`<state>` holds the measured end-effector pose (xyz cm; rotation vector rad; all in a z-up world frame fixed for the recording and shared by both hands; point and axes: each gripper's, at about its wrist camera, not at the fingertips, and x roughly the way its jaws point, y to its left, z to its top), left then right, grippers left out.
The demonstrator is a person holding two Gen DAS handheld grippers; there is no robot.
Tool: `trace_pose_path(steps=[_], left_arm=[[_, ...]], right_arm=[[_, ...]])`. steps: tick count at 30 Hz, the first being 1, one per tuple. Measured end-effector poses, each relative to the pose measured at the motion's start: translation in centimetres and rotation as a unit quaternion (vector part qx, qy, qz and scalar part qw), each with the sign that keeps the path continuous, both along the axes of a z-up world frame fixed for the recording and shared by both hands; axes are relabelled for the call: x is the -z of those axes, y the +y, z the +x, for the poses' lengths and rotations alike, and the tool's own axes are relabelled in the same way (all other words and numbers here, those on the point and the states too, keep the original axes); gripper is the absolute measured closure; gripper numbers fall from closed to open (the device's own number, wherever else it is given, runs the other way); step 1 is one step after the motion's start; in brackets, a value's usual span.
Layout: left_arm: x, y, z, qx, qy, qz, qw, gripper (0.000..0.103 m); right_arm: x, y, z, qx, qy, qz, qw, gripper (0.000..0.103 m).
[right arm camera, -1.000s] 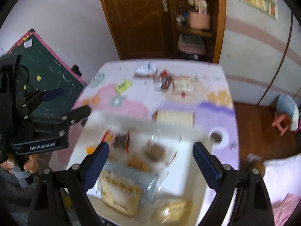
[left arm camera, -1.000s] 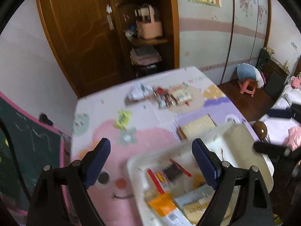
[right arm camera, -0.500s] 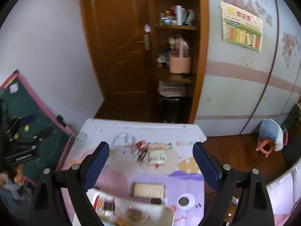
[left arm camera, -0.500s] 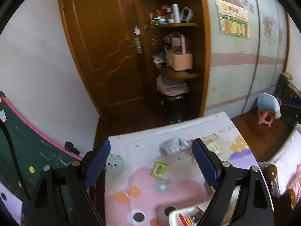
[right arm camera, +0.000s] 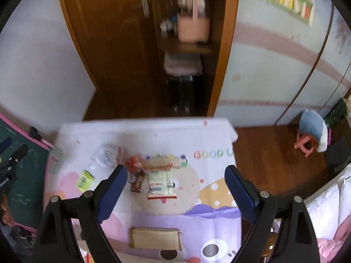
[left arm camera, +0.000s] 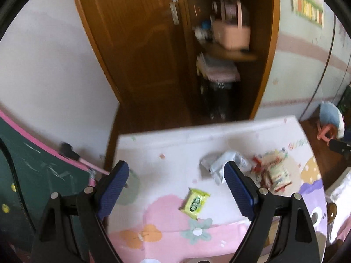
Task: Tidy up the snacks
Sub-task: 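Grasp the green-yellow packet with the left tool while the right tool grasps the white LIPO packet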
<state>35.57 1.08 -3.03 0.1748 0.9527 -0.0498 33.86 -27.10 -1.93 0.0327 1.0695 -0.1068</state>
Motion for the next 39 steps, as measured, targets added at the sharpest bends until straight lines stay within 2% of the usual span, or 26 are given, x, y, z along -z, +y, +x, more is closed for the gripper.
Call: trace_pose_path(steps=[7, 11, 16, 21, 22, 23, 27, 28, 30, 34, 39], left_arm=[[11.1, -0.7, 2.1, 0.015, 0.101, 0.018, 0.9946, 0.015], [14.9, -1.5, 1.9, 0.041, 0.126, 0.045, 0.9902, 0.015], [17.5, -1.7, 1.8, 0.053, 0.142, 0.055, 0.9870, 0.016], [18.4, -2.1, 2.0, 0.061, 0.149, 0.058, 0.9853, 0.022], [18.5, -2.1, 2.0, 0.062, 0.149, 0.059, 0.9851, 0.026], [18.7, -2.2, 2.1, 0.064, 0.151, 0.060, 0.9846, 0.029], [19.4, -2.7, 1.8, 0.065, 0.165, 0.050, 0.9829, 0.053], [19.6, -2.6, 1.8, 0.064, 0.168, 0.047, 0.9825, 0.059], [19.7, -2.7, 1.6, 0.061, 0.164, 0.048, 0.9835, 0.063], [19.6, -2.8, 1.3, 0.057, 0.160, 0.048, 0.9844, 0.068], [18.7, -2.3, 0.9, 0.042, 0.153, 0.047, 0.9862, 0.068]], right_arm=[[10.5, -0.3, 2.8, 0.012, 0.090, 0.024, 0.996, 0.020], [14.8, -0.1, 3.5, 0.014, 0.128, 0.032, 0.991, 0.024], [17.1, 0.6, 4.4, 0.011, 0.145, 0.042, 0.988, 0.024], [18.6, 1.8, 5.0, 0.002, 0.155, 0.041, 0.987, 0.024], [18.8, 2.0, 5.0, 0.000, 0.157, 0.039, 0.987, 0.024], [19.2, 2.3, 5.0, -0.001, 0.160, 0.033, 0.987, 0.030], [19.7, 3.0, 5.0, -0.010, 0.161, 0.006, 0.987, 0.046], [19.6, 3.1, 4.9, -0.010, 0.161, 0.002, 0.987, 0.047], [19.4, 3.1, 4.6, -0.008, 0.160, 0.005, 0.987, 0.055], [19.0, 3.2, 3.7, -0.008, 0.156, 0.001, 0.988, 0.055], [18.1, 3.2, 2.3, -0.010, 0.142, 0.004, 0.990, 0.056]])
